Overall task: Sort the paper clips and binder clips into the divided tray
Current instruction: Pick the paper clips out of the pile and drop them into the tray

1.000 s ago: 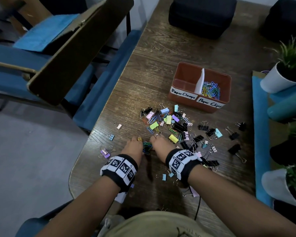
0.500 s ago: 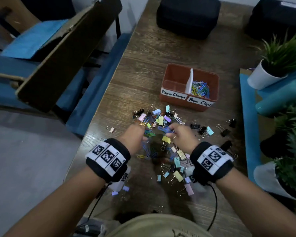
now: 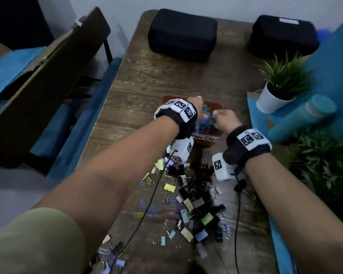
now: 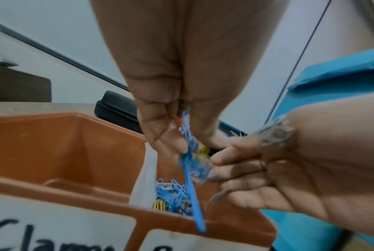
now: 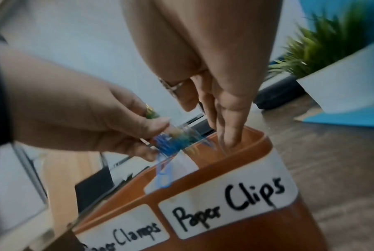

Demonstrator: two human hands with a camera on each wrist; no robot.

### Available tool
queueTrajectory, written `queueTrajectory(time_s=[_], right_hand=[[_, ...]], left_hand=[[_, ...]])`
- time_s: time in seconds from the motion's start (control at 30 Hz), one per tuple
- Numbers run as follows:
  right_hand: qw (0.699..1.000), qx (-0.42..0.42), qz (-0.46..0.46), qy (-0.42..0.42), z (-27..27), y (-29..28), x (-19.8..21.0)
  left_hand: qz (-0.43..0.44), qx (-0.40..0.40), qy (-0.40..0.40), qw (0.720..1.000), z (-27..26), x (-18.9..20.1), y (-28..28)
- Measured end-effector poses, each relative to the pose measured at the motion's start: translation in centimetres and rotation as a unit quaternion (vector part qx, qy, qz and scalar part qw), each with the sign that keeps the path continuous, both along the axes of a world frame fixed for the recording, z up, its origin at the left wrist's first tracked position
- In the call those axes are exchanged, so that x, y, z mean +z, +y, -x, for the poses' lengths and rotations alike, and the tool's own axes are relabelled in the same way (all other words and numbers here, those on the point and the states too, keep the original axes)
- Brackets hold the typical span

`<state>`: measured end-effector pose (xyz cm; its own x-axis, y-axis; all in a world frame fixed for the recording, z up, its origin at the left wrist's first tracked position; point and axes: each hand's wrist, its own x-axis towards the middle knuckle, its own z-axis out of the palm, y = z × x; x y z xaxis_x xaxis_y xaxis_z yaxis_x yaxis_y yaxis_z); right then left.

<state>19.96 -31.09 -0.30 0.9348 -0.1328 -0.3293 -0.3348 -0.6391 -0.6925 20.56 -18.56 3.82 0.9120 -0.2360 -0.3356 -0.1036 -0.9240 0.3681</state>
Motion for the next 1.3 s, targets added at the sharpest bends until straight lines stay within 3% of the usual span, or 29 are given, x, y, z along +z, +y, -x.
queueTrajectory(time_s=[0.13,0.3,0.37,0.4,0.47,0.57,0.7,0.77,0.93,1.1,1.3], right_hand=[[0.99,0.05,-0.127,-0.027,2.7,-0.3,-0.6],[0.96,0.229,-0.034,-0.159,9.1,1.7,-0.8],[0.95,0.284,-0.026,-0.128,12.0,3.2,-1.2],[0.943,0.321,-0.02,-0.085,13.5,4.0,-1.6],[0.913,0.407,0.013,0.002,16.2,5.7,-2.8],[0.869,0.49,0.064,0.043,19.1,8.4,-4.6],[0.807,0.562,0.18,-0.001,19.7,11.1,-6.7],[0.792,0.58,0.19,-0.006,19.2,11.5,-7.1],[0.807,0.566,0.17,0.008,18.9,10.7,-7.4],[0.815,0.542,0.203,0.011,19.9,10.8,-7.8],[0.854,0.487,0.175,0.062,20.6,10.4,-8.2]], left_hand=[[0.035,-0.024,-0.025,0.999,0.0,-0.9,0.6],[0.088,-0.031,-0.142,0.986,6.7,-0.7,6.2],[0.094,0.007,-0.143,0.985,10.7,-1.5,9.2],[0.073,0.023,-0.127,0.989,12.7,-2.3,10.7],[-0.026,0.027,-0.012,0.999,16.5,-4.4,13.3],[-0.106,0.05,0.147,0.982,22.0,-8.1,16.0],[-0.164,0.062,0.167,0.97,25.8,-10.8,15.4],[-0.156,0.077,0.158,0.972,25.8,-12.1,14.5],[-0.062,0.106,0.132,0.984,25.3,-14.8,14.6],[-0.028,0.146,0.142,0.979,25.4,-14.2,14.5],[-0.093,0.112,0.058,0.988,26.0,-13.8,14.9]])
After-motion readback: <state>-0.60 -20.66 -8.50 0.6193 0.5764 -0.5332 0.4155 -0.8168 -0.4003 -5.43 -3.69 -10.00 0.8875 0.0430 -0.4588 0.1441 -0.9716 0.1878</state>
